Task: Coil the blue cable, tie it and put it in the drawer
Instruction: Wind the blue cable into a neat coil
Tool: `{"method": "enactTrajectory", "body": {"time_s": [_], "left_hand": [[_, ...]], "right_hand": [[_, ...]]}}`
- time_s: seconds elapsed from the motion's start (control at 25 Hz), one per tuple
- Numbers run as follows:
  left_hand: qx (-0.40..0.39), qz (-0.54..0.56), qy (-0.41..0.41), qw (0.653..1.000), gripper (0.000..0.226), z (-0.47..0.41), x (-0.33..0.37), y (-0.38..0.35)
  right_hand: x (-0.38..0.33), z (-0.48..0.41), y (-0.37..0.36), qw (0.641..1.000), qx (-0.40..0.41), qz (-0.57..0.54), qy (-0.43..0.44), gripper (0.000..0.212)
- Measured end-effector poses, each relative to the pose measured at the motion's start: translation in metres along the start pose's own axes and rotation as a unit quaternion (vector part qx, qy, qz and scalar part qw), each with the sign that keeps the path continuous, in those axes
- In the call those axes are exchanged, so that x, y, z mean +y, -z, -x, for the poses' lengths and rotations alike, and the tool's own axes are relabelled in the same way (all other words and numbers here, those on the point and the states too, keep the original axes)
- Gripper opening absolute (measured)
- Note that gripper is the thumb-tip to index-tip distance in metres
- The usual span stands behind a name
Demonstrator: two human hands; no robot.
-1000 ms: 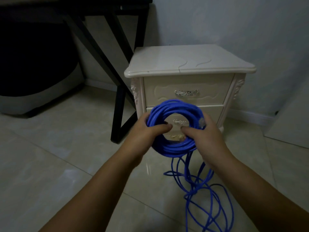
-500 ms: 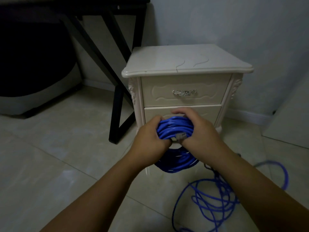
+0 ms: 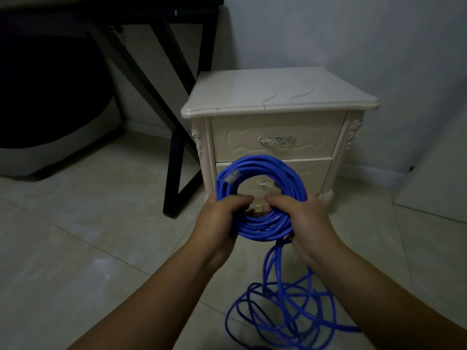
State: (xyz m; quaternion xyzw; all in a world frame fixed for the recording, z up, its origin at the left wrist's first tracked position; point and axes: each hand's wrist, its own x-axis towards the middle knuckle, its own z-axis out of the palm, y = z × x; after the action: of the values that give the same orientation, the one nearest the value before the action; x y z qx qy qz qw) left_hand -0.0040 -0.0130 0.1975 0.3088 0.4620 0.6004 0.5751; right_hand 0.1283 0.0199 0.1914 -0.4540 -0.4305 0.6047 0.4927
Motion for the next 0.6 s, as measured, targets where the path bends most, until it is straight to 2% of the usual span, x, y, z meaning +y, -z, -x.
{"method": "enactTrajectory", "body": {"time_s": [0.04,0.12,0.2,0.28,0.32,0.4,0.48,0.52,0.6], "left_hand": [[-0.041,-0.054,0.001,0.998,0.033,0.002,0.002,0.001],[-0.108,-0.169,0.023,0.979,0.069,0.002,0.013,0.01],[-0.159,-0.201,0.043,0.966,0.097,0.0,0.029,0.025],[-0.189,-0.214,0.026,0.958,0.105,-0.001,0.04,0.034],[-0.189,-0.265,0.01,0.945,0.107,0.0,0.042,0.034],[-0.162,-0.421,-0.054,0.891,0.098,0.001,0.033,0.028],[-0.076,-0.529,-0.156,0.831,0.058,-0.001,0.017,0.019],[-0.028,-0.532,-0.188,0.825,0.033,-0.002,0.012,0.015],[0.036,-0.491,-0.194,0.849,0.015,-0.006,0.01,0.013]], "right_hand": [[-0.001,0.0,0.002,1.0,0.013,0.003,0.0,0.024],[-0.007,-0.003,0.005,0.999,0.032,0.023,0.009,0.025],[-0.015,-0.006,0.007,0.998,0.027,0.058,0.026,0.028],[-0.022,-0.005,0.008,0.984,0.005,0.167,0.067,0.033],[-0.023,-0.004,0.007,0.963,-0.016,0.25,0.095,0.037],[-0.021,0.003,0.0,0.908,-0.073,0.387,0.144,0.042],[-0.015,0.007,-0.008,0.877,-0.096,0.437,0.174,0.046],[-0.014,0.007,-0.009,0.881,-0.098,0.428,0.179,0.046],[-0.015,0.005,-0.006,0.92,-0.093,0.346,0.16,0.045]]}}
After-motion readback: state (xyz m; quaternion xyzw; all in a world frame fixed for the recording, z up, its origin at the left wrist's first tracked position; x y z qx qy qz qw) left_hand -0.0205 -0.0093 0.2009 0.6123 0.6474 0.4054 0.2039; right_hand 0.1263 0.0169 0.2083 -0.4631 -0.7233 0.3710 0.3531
